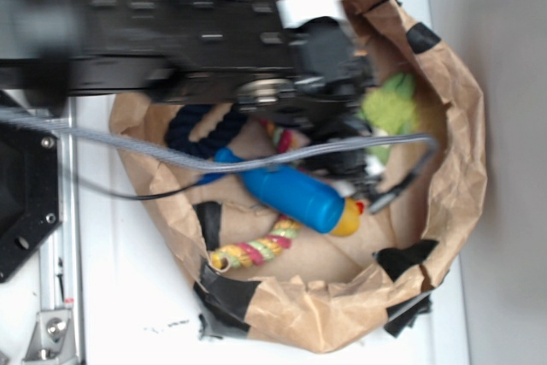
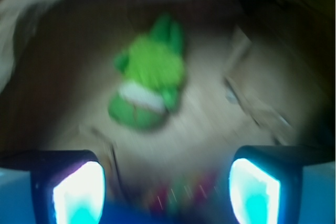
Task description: Grab the green animal.
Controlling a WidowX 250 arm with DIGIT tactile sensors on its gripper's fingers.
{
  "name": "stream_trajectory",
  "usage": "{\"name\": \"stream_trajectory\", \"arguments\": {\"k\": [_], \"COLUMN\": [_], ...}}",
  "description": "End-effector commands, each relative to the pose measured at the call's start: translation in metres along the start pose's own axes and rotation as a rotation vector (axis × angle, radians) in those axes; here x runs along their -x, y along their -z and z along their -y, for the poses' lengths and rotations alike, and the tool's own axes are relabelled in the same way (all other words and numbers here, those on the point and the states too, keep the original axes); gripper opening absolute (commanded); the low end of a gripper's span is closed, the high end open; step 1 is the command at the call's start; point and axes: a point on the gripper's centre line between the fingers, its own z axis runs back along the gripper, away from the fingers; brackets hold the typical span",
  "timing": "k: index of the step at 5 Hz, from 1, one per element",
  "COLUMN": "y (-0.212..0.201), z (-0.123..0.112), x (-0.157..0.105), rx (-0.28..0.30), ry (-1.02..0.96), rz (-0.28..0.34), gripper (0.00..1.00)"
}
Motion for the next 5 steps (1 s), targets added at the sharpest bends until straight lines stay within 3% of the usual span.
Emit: {"name": "stream_trajectory", "arguments": {"k": [1, 2, 3, 4, 5], "y": [0.033, 0.045, 0.037, -0.012, -0.066], "z": [0.002, 0.002, -0.003, -0.005, -0.005], "x": [-0.045, -0.045, -0.038, -0.025, -0.010], "rx": [0.012, -0.024, -0.059, -0.092, 0.003], "ry": [0.049, 0.079, 0.088, 0.219, 0.462], "rz": [0.019, -0.019, -0.046, -0.159, -0.129], "gripper": [1.00, 1.00, 0.00, 0.00, 0.00]}}
